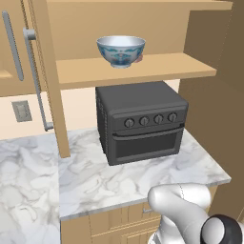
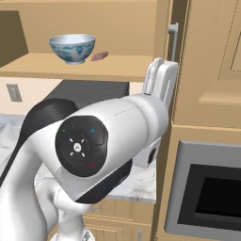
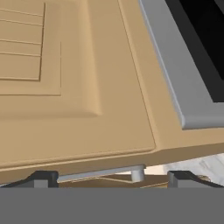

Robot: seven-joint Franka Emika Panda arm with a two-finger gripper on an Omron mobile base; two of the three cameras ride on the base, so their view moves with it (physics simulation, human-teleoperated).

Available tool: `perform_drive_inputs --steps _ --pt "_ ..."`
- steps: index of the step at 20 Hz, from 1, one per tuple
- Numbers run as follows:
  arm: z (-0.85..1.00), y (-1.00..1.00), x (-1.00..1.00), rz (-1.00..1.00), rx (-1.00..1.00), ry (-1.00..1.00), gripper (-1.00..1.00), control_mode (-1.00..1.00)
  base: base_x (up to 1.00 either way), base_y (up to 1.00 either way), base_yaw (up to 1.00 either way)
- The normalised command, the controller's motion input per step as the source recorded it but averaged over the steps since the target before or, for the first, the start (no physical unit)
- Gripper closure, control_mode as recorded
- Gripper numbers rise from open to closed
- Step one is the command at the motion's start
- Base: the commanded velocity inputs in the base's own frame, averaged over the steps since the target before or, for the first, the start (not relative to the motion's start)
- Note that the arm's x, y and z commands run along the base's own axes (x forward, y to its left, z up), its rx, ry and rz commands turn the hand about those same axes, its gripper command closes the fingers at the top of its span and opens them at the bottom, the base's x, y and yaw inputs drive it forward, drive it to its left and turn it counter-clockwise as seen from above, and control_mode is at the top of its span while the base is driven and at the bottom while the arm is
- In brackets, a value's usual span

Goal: Pick the mug and place it in the sink. Pick the bowl and place it in the open cabinet and then close the cabinet.

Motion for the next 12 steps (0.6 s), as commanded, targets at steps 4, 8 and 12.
perform_drive_inputs --steps 4,8,12 --pt "0.0 0.0 0.3 0.0 0.0 0.0 -1.0 -1.0 0.0 0.0 0.0" --pt "0.0 0.0 0.2 0.0 0.0 0.0 -1.0 -1.0 0.0 0.0 0.0" --pt "0.0 0.0 0.25 0.0 0.0 0.0 -1.0 -1.0 0.0 0.0 0.0"
